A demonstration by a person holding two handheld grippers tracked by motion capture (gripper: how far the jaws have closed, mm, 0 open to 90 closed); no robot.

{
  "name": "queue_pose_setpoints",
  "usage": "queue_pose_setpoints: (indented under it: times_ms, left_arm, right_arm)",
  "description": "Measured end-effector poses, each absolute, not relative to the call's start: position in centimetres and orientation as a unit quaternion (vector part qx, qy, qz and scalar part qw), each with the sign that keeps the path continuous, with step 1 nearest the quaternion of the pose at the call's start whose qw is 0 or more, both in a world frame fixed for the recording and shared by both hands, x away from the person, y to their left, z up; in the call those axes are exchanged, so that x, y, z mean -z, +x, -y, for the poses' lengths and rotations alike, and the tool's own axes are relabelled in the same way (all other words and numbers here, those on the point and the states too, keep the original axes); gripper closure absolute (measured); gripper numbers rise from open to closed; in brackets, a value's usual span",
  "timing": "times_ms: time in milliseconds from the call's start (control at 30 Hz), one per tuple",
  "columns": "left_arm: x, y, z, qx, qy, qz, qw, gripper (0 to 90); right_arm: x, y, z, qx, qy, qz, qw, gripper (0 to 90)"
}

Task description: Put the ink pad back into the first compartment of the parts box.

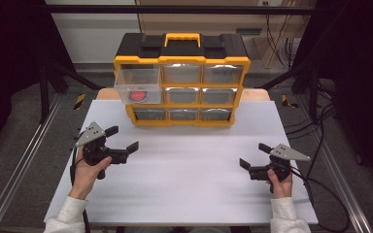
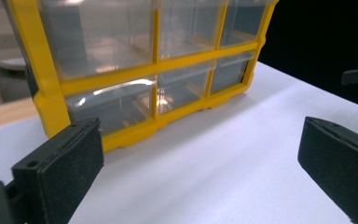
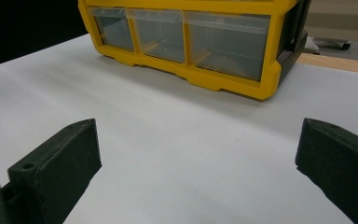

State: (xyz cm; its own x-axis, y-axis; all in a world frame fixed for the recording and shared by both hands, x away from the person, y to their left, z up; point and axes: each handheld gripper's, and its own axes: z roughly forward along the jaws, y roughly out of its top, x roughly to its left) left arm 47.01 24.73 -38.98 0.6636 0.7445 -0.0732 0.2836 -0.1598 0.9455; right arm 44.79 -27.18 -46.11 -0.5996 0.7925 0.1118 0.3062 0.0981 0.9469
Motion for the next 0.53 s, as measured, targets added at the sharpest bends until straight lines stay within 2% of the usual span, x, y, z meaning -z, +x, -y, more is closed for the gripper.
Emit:
queue_pose_setpoints:
  times_ms: [533]
  left_arm:
    - [42.6, 46.6, -25.2, -0.200, 0.748, -0.353, 0.525, 0.3]
  right_arm:
    - [46.2, 44.8, 27.1, -0.546, 0.390, -0.708, 0.220, 0.4]
